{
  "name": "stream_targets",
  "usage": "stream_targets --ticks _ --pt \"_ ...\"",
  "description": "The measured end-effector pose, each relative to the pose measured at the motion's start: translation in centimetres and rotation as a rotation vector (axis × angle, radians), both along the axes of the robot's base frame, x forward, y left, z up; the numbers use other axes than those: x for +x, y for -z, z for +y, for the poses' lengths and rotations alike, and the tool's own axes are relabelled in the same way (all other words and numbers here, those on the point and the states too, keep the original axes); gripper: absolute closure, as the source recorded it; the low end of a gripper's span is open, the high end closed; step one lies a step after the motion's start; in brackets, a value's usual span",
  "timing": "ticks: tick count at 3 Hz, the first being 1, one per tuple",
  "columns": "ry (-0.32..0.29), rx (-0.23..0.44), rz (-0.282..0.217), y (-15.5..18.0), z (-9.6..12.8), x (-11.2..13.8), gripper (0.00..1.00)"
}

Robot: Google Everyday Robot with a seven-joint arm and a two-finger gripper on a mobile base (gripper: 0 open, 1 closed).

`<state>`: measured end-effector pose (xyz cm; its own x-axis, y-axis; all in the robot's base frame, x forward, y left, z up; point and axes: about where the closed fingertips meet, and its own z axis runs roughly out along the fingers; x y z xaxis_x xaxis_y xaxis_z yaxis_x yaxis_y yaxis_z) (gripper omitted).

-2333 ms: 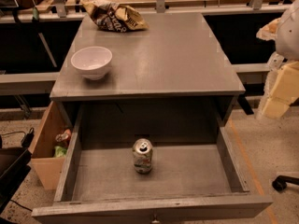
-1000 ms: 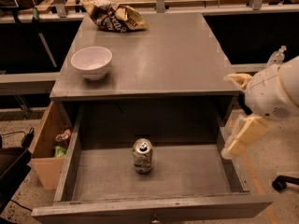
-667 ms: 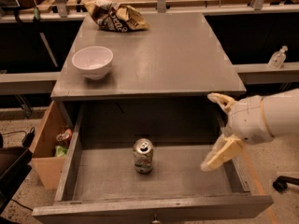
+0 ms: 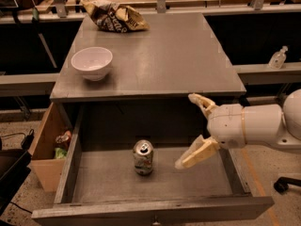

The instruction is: Pick 7up can from top drawer and place on counter

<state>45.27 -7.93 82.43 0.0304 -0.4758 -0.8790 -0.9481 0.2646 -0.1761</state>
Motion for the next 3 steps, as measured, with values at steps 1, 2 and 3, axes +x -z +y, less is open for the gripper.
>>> stream_targets --ticks 1,2,3 --pt "-0.024 0.016 0.032 1.5 0.8 -0.2 0.00" --pt "-0.068 0.049 0.058 5.6 4.1 -0.8 0.00" --pt "-0.078 0.113 0.076 9.6 7.4 -0.5 0.00"
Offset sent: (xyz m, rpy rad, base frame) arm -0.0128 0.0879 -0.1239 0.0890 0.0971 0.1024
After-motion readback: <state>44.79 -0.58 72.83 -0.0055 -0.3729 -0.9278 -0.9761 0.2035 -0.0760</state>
